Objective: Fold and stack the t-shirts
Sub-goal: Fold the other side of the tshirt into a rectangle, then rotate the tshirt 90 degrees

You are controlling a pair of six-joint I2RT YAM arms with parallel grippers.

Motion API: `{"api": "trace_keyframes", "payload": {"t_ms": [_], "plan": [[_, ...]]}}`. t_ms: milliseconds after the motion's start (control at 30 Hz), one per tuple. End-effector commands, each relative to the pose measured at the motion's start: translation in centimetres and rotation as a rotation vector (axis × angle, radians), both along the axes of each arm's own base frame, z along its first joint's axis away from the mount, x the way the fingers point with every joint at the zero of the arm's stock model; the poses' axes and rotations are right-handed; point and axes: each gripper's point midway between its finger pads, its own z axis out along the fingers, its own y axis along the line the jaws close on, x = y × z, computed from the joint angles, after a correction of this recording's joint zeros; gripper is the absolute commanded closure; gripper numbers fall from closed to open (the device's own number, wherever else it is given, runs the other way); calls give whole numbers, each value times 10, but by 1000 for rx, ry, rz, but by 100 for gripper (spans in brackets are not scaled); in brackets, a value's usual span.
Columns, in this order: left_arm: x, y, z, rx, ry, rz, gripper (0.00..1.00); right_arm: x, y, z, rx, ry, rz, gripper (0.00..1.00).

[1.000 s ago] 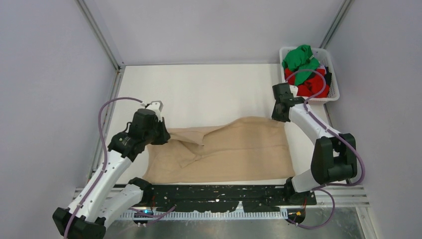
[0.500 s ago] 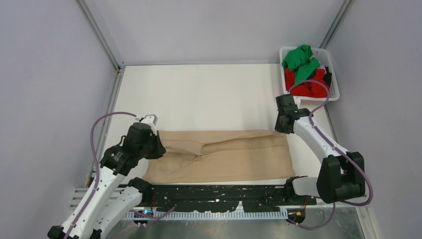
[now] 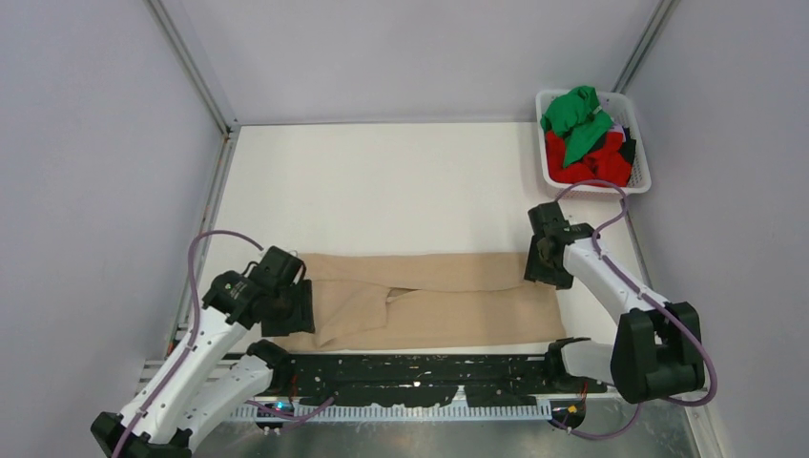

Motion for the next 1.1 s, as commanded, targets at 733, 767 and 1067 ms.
{"api": "trace_keyframes", "payload": {"t_ms": [733, 767, 1067], "plan": [[152, -98, -86, -345, 49, 317, 0, 55, 125, 13, 591, -313, 346, 5], [161, -97, -93, -344, 53, 351, 0, 51, 128, 9, 594, -292, 351, 5], [321, -118, -86, -356, -33, 483, 0, 7, 156, -29, 613, -106, 468, 4]]}}
